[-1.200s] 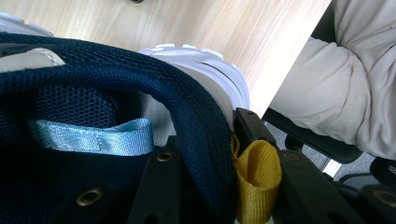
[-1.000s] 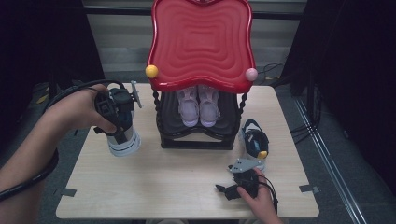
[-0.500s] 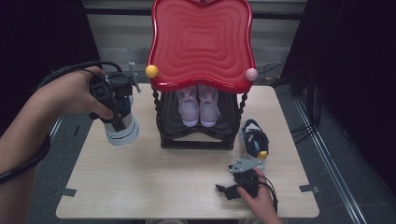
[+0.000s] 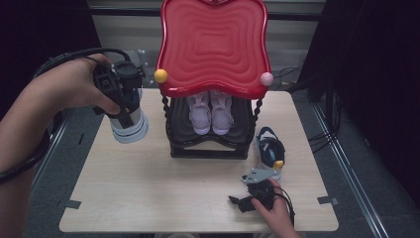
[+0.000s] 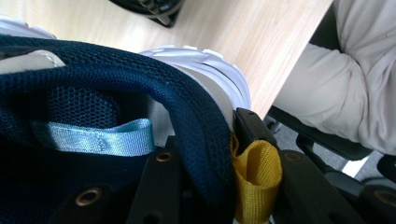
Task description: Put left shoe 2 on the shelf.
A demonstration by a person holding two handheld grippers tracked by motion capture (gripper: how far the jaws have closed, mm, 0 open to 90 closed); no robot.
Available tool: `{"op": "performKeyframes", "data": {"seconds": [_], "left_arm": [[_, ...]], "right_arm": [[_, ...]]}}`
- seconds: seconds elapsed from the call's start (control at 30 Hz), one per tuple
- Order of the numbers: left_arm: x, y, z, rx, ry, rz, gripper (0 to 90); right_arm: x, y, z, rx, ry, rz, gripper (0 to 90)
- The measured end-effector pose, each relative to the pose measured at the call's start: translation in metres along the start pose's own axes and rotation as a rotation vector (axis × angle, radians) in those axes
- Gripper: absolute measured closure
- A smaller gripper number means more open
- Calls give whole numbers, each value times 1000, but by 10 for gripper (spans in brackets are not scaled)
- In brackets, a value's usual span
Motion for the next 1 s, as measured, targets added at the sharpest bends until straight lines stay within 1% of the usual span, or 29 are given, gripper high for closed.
{"op": "performKeyframes", "data": {"seconds": [0.03, 0.1, 0.23, 0.27, 0.33, 0.4, 0.43, 0.5, 0.53, 0.57, 0.63, 0.67, 0.73, 0.77, 0.8, 0.83, 0.87, 0.9, 0.93, 0.97, 1.0], "left_arm": [[-2, -2, 0, -11, -6, 9, 716], [-3, -7, 0, -23, -5, 13, 717], [-6, -18, -1, -45, 5, 11, 717], [-7, -20, -1, -57, -2, 16, 717], [-9, -25, -2, -73, 8, 12, 717], [-11, -28, -2, -90, 1, 18, 716], [-12, -31, -3, -97, 9, 13, 717], [-14, -34, -4, -116, 0, 18, 716], [-14, -37, -4, -121, 8, 12, 716], [-16, -40, -3, -127, 1, 22, 716], [-17, -45, -3, -136, 15, 21, 716], [-19, -47, -2, -143, 11, 31, 716], [-20, -52, -1, -156, 10, 34, 716], [-22, -56, 0, -170, 11, 39, 716], [-23, -58, 0, -179, 16, 40, 716], [-25, -61, 0, -187, 29, 34, 717], [-27, -63, 1, -191, 24, 45, 717], [-28, -65, 1, -191, 33, 47, 717], [-31, -66, 2, -202, 32, 61, 717], [-32, -67, 2, -206, 40, 56, 718], [-34, -68, 2, -220, 46, 47, 718]], "right_arm": [[0, 0, 0, 0, 0, 0, 116], [0, 0, 0, 0, 2, 0, 116], [0, 0, 0, 0, 0, 0, 116], [0, 0, 0, 0, 1, 0, 116], [0, 0, 0, 0, 1, 0, 116], [0, 0, 0, 0, 1, 0, 116], [0, 0, 0, 0, 0, 0, 116], [0, 0, 0, 0, -2, 1, 116], [0, 0, 0, 0, -2, 1, 116], [0, 0, 0, 0, -1, 0, 116], [0, 0, 0, 0, -1, 0, 116], [0, 0, 0, 0, 1, 0, 116], [0, 0, 0, 0, 1, 0, 116], [0, 0, 0, 0, 1, 0, 116], [0, 0, 0, 0, -1, 0, 116], [0, 0, 0, 0, -1, 0, 116], [0, 0, 0, 0, -1, 0, 116], [0, 0, 0, 0, -2, 1, 116], [0, 0, 0, 0, -2, 0, 116], [0, 0, 0, 0, -1, 0, 116], [0, 0, 0, 0, -2, 1, 116]]}}
Point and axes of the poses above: each handheld gripper's, and its own axes: y roughly forward along the jaws, x roughly out of its underside, z roughly to its right, the point moved 10 cm from there along y, roughly forward along the jaws, and after that the axes turned 6 degrees about y, right-handed, at the moved point
